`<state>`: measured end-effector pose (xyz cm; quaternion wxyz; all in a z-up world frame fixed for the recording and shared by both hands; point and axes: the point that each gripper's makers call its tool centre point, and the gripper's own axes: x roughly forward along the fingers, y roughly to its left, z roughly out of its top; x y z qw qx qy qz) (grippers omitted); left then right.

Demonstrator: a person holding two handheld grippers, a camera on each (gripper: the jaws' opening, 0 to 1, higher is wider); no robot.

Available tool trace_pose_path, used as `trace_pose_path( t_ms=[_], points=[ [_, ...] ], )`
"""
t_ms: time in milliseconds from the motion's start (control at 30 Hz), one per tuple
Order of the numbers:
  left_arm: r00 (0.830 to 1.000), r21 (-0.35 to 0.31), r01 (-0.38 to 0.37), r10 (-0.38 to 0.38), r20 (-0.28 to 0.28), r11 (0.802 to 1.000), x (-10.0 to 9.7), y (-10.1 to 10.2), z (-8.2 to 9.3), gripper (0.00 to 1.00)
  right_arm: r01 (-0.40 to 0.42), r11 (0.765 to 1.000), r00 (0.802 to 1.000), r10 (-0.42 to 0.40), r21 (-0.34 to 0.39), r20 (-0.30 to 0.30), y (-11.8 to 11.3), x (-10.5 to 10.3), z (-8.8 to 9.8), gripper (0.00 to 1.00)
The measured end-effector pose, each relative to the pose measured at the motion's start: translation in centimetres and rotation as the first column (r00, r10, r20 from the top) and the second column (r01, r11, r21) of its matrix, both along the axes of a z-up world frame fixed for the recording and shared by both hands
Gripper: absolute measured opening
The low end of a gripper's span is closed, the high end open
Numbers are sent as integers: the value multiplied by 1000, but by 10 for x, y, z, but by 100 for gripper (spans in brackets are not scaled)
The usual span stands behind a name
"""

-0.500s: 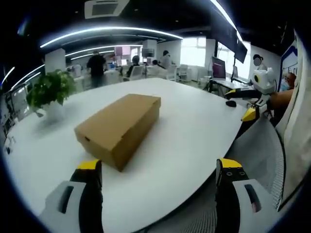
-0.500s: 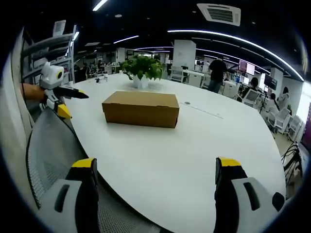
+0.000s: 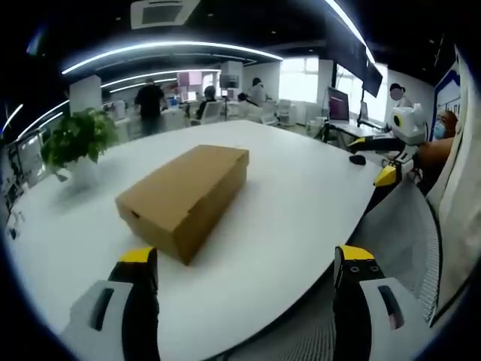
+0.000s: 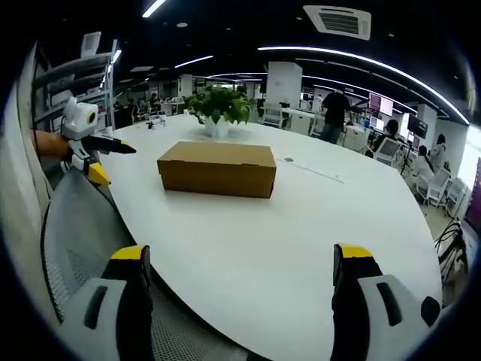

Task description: Operate the shoe box by opening the lid, removing the specified soft item, and placing it in the target area until the item is outside and the box remains undamaged.

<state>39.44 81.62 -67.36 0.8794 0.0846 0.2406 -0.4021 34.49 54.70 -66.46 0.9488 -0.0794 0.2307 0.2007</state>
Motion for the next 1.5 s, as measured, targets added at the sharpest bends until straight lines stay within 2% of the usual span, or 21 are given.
trace_pose_path(
  t_ms=[1500],
  points=[
    [1000, -2, -13, 13, -17, 1000, 0, -2, 2, 100, -21, 1000, 1000, 21, -14, -4, -6, 4, 3, 96]
  ],
)
